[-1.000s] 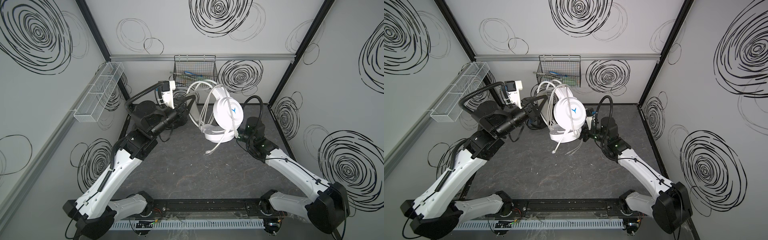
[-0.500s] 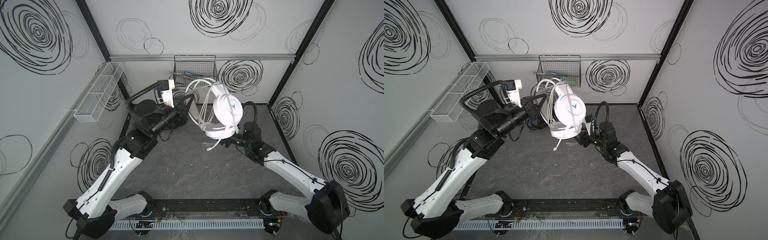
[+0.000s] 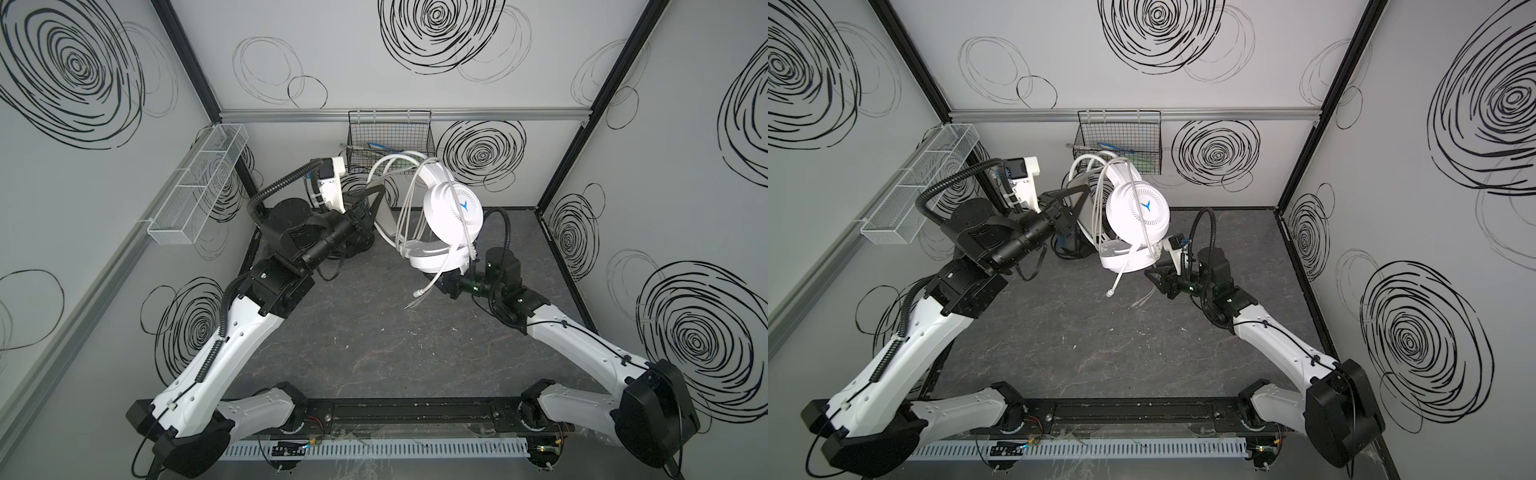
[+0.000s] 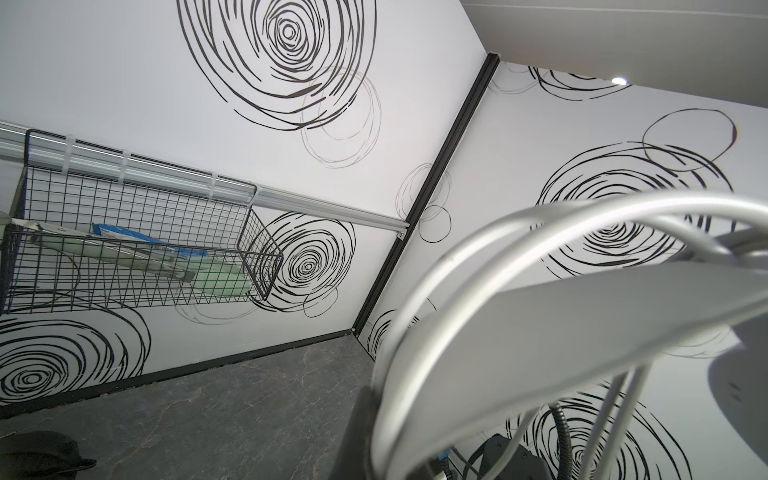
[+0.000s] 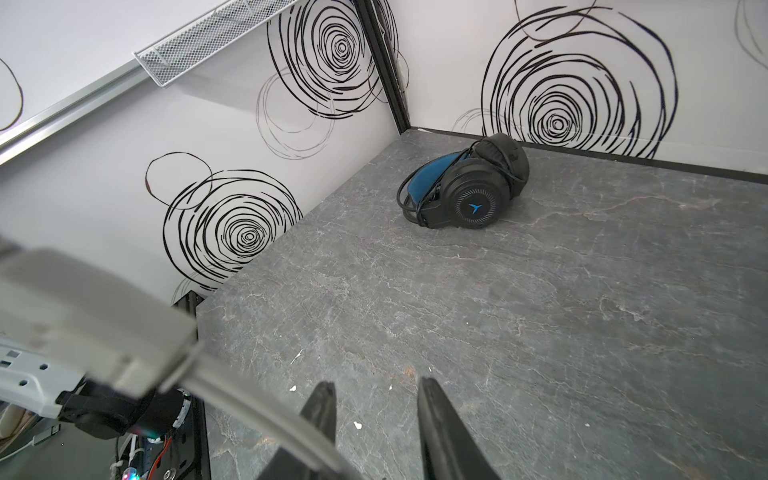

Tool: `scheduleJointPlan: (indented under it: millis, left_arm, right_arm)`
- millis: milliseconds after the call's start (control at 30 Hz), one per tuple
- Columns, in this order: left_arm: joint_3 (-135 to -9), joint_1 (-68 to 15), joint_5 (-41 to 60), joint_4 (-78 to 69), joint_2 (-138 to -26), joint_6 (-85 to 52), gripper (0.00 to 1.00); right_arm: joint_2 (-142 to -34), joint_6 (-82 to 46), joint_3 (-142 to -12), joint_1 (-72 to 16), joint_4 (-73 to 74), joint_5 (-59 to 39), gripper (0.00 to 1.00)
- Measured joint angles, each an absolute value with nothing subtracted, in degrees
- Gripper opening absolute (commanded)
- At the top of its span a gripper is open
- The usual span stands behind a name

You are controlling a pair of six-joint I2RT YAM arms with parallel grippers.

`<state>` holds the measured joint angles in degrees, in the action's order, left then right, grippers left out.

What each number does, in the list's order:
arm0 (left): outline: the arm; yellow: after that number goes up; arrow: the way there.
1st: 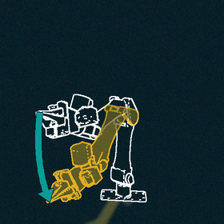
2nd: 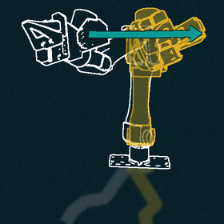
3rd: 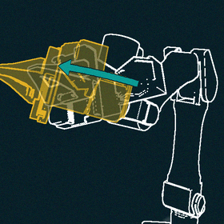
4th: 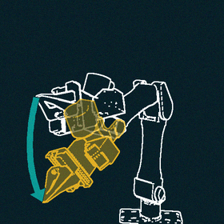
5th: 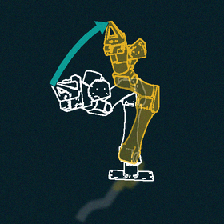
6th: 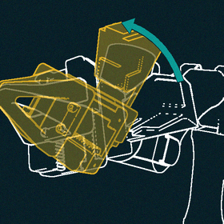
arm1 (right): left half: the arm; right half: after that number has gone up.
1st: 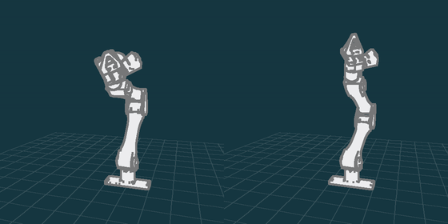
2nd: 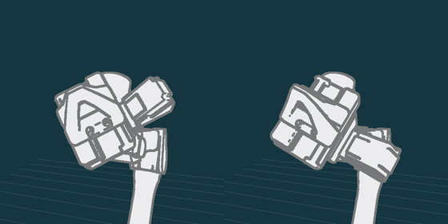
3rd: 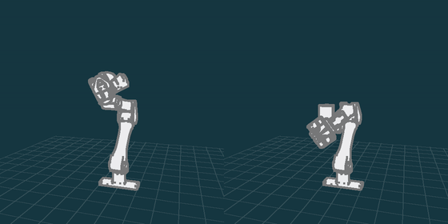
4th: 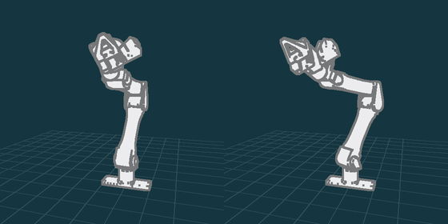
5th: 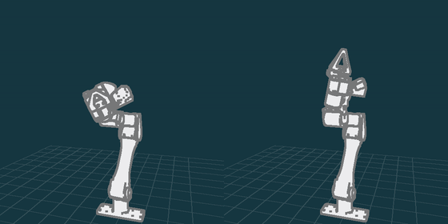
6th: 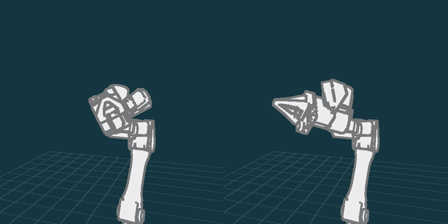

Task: Wrap the headphones
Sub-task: 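Pull the grey cable end down and toward the robot with the right gripper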

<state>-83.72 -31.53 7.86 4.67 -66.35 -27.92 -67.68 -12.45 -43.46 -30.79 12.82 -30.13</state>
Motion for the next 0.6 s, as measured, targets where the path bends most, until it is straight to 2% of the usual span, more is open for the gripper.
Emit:
scheduleJointPlan:
  millis: [400, 600]
  left_arm:
    - [-83.7, -29.9, 7.2, 4.6, -66.3, -29.9, 0.00]
    - [-83.7, -28.7, 6.0, 4.7, -66.3, -31.7, 0.00]
  right_arm:
    - [-69.0, -12.6, -43.0, -30.8, 12.8, -32.6, 0.25]
    - [-69.0, -12.6, -42.2, -30.8, 12.7, -32.9, 0.11]
